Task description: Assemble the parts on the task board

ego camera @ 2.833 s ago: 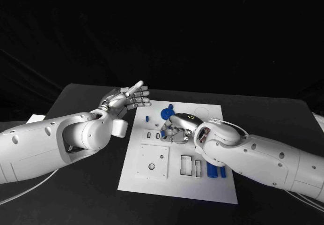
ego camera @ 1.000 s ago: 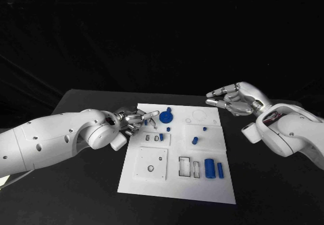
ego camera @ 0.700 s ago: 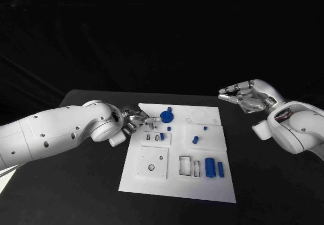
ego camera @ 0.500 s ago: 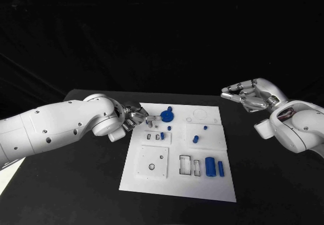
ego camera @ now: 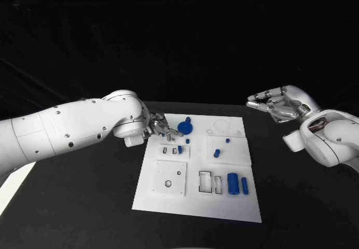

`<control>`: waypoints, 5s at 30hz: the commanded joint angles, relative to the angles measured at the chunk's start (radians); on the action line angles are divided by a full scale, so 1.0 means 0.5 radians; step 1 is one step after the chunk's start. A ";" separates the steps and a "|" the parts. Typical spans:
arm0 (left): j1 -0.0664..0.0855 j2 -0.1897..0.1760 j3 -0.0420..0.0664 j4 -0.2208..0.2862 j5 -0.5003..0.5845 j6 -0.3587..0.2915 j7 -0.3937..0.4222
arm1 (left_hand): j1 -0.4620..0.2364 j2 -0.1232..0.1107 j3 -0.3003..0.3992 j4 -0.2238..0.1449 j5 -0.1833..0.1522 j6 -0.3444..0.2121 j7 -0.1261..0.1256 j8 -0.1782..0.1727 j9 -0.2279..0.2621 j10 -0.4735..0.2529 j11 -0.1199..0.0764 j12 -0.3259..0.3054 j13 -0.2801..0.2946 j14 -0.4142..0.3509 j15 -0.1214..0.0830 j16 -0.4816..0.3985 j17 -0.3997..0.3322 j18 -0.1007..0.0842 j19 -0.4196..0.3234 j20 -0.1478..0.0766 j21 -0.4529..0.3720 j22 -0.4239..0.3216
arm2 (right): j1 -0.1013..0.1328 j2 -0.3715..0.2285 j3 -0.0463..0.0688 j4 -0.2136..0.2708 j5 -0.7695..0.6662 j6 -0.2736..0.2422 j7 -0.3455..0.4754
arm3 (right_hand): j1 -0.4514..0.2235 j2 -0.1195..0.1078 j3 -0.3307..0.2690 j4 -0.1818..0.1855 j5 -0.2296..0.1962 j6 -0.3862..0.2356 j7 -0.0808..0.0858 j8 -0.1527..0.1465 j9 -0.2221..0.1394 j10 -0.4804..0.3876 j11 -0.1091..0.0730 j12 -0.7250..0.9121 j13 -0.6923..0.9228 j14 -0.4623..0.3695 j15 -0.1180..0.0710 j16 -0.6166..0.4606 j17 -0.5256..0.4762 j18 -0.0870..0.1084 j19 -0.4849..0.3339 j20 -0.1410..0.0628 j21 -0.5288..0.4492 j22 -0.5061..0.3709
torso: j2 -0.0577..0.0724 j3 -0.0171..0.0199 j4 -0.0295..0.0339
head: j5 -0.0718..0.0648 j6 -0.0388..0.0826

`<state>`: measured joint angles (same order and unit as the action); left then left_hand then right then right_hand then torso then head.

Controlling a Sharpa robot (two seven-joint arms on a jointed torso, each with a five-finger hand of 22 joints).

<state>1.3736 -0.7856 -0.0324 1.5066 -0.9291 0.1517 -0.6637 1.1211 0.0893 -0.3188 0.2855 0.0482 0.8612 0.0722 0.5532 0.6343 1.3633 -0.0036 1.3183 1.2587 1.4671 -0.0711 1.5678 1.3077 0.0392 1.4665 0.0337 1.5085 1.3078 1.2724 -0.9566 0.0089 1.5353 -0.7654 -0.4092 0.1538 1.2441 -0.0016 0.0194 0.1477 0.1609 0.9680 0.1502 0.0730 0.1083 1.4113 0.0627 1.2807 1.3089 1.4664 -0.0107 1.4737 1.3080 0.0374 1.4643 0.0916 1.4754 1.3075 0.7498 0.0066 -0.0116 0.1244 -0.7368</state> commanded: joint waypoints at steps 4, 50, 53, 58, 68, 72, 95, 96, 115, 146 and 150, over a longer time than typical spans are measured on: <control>0.020 0.087 -0.014 -0.068 -0.183 0.219 -0.278 | 0.005 0.000 0.003 0.007 0.000 0.022 -0.005 0.016 0.003 0.013 0.001 0.005 0.007 0.207 0.007 0.006 0.526 -0.034 0.139 0.008 0.011 0.295 | 0.001 0.007 0.000 -0.008 -0.010 0.001 -0.013 | 0.024 0.002 -0.018 0.000 0.024 0.002 -0.002 -0.003 0.003 -0.009 -0.001 -0.015 0.116 0.136 -0.007 -0.008 0.203 0.016 0.008 -0.003 -0.013 0.102 | -0.001 -0.0003 0.003 | 0.001 -0.002; 0.025 0.288 -0.065 -0.203 -0.150 0.428 -0.312 | 0.066 -0.019 0.174 0.005 0.002 0.071 -0.031 0.049 0.050 0.024 -0.022 0.011 0.025 0.207 -0.013 0.006 0.526 -0.044 0.154 -0.009 0.037 0.352 | -0.001 0.037 0.000 -0.027 -0.033 0.023 -0.005 | 0.024 0.006 -0.030 0.004 0.040 0.000 -0.002 -0.004 0.004 -0.011 0.000 -0.018 0.113 0.135 -0.007 -0.012 0.197 0.018 0.003 -0.003 -0.019 0.091 | 0.000 -0.0034 0.003 | 0.009 -0.029; 0.025 0.292 -0.066 -0.206 -0.143 0.427 -0.313 | 0.070 -0.031 0.214 0.005 0.002 0.072 -0.032 0.051 0.056 0.025 -0.023 0.012 0.027 0.207 -0.013 0.006 0.526 -0.044 0.154 -0.010 0.038 0.352 | -0.001 0.037 0.000 -0.027 -0.033 0.026 -0.004 | 0.024 0.006 -0.030 0.004 0.040 0.000 -0.002 -0.004 0.004 -0.011 0.000 -0.018 0.113 0.135 -0.007 -0.012 0.197 0.018 0.003 -0.003 -0.019 0.091 | -0.002 -0.0029 0.003 | 0.011 -0.030; 0.023 0.301 -0.067 -0.210 -0.122 0.424 -0.312 | 0.081 -0.050 0.285 0.004 0.002 0.071 -0.033 0.053 0.065 0.026 -0.024 0.013 0.030 0.207 -0.014 0.006 0.526 -0.045 0.155 -0.010 0.039 0.356 | -0.001 0.039 0.000 -0.029 -0.034 0.031 -0.002 | 0.024 0.006 -0.030 0.004 0.040 0.000 -0.002 -0.004 0.004 -0.011 0.000 -0.018 0.113 0.135 -0.007 -0.012 0.197 0.018 0.003 -0.003 -0.019 0.091 | 0.000 -0.0043 0.003 | 0.011 -0.032; 0.017 0.322 -0.071 -0.221 -0.102 0.419 -0.311 | 0.079 -0.127 0.493 0.008 0.002 0.067 -0.032 0.050 0.083 0.026 -0.023 0.009 0.032 0.207 -0.014 0.006 0.526 -0.045 0.155 -0.010 0.039 0.358 | -0.003 0.047 0.000 -0.036 -0.034 0.046 -0.003 | 0.023 0.006 -0.033 0.006 0.041 -0.001 -0.002 -0.004 0.004 -0.009 0.000 -0.016 0.114 0.137 -0.007 -0.008 0.204 0.019 0.002 -0.003 -0.020 0.088 | -0.002 -0.0025 0.003 | 0.009 -0.042; 0.016 0.325 -0.072 -0.223 -0.100 0.416 -0.310 | 0.077 -0.145 0.552 0.005 0.002 0.066 -0.032 0.049 0.088 0.026 -0.023 0.008 0.032 0.207 -0.013 0.006 0.526 -0.045 0.155 -0.010 0.040 0.361 | -0.005 0.051 0.000 -0.039 -0.034 0.053 0.000 | 0.023 0.006 -0.033 0.006 0.041 -0.001 -0.002 -0.004 0.004 -0.009 0.000 -0.016 0.114 0.137 -0.007 -0.008 0.204 0.019 0.002 -0.003 -0.020 0.088 | -0.002 -0.0022 0.003 | 0.015 -0.046; 0.015 0.323 -0.073 -0.223 -0.057 0.330 -0.278 | 0.427 -0.055 1.099 -0.190 0.006 0.029 -0.058 0.018 0.098 0.016 -0.050 -0.008 0.034 0.207 -0.037 0.006 0.526 -0.046 0.155 -0.030 0.041 0.365 | -0.006 0.060 -0.001 -0.049 -0.047 0.092 -0.021 | 0.025 0.007 -0.036 0.006 0.042 -0.003 -0.001 -0.005 0.004 -0.015 0.000 -0.025 0.108 0.135 -0.007 -0.013 0.197 0.021 -0.001 -0.003 -0.024 0.081 | -0.002 -0.0024 0.004 | 0.012 -0.047; 0.015 0.322 -0.073 -0.222 -0.052 0.317 -0.271 | 0.447 -0.060 1.154 -0.210 0.006 0.026 -0.059 0.020 0.102 0.015 -0.051 -0.010 0.034 0.207 -0.039 0.006 0.526 -0.046 0.156 -0.032 0.041 0.366 | -0.006 0.061 -0.002 -0.050 -0.048 0.098 -0.024 | 0.025 0.007 -0.036 0.006 0.042 -0.003 -0.001 -0.005 0.004 -0.015 0.000 -0.026 0.107 0.135 -0.007 -0.013 0.197 0.021 -0.001 -0.003 -0.024 0.080 | -0.002 -0.0025 0.004 | 0.012 -0.046; 0.004 0.187 -0.072 -0.110 -0.026 -0.022 -0.236 | 0.056 -0.367 2.186 -0.424 0.008 -0.027 -0.059 0.217 0.312 0.031 -0.051 -0.038 0.015 0.207 -0.036 0.006 0.526 -0.041 0.149 -0.029 0.027 0.349 | -0.018 0.098 -0.009 -0.099 -0.016 0.179 -0.063 | 0.031 0.005 -0.040 0.003 0.043 -0.005 -0.001 -0.006 0.004 -0.018 0.000 -0.031 0.104 0.134 -0.007 -0.017 0.190 0.022 -0.005 -0.002 -0.029 0.072 | -0.004 0.0006 0.007 | 0.006 -0.042; -0.201 -0.031 -0.076 0.245 -0.560 -0.515 -0.141 | -0.009 -0.412 2.298 -0.498 0.008 -0.017 -0.070 0.251 0.341 0.071 -0.061 0.000 0.051 0.207 -0.044 0.006 0.526 -0.048 0.162 -0.036 0.045 0.384 | -0.022 0.092 -0.014 -0.110 0.014 0.186 -0.054 | 0.030 0.004 -0.047 0.004 0.043 -0.007 0.000 -0.006 0.004 -0.019 0.001 -0.030 0.105 0.133 -0.006 -0.020 0.187 0.023 -0.006 -0.002 -0.030 0.069 | -0.004 0.0014 0.029 | -0.004 -0.062; -0.207 -0.039 -0.076 0.266 -0.567 -0.531 -0.141 | -0.010 -0.412 2.301 -0.499 0.008 -0.015 -0.070 0.253 0.341 0.074 -0.062 0.003 0.054 0.207 -0.044 0.006 0.526 -0.049 0.162 -0.037 0.046 0.386 | -0.023 0.092 -0.014 -0.111 0.015 0.188 -0.055 | 0.029 0.004 -0.049 0.005 0.044 -0.007 0.000 -0.006 0.005 -0.018 0.001 -0.029 0.105 0.133 -0.006 -0.019 0.188 0.023 -0.006 -0.002 -0.031 0.068 | -0.005 0.0022 0.029 | -0.005 -0.065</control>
<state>1.2722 -0.8044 -0.0697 1.6349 -1.1815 -0.0884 -0.6984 1.1111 -0.1255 0.7176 0.1462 0.0506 0.8489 0.0495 0.6729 0.8027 1.3924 -0.0328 1.3167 1.2849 1.4693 -0.0878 1.5678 1.3074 0.0310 1.4667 0.0192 1.5284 1.3077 1.2619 -0.9107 0.0019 1.4797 -0.7597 -0.3265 0.1252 1.2519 -0.0016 0.0001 0.1503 0.1762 0.9679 0.1502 0.0729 0.1097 1.4114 0.0627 1.2679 1.3099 1.4664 -0.0107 1.4698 1.3074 0.0374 1.4643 0.0916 1.4638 1.3077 0.7475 0.0073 0.0031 0.1222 -0.7681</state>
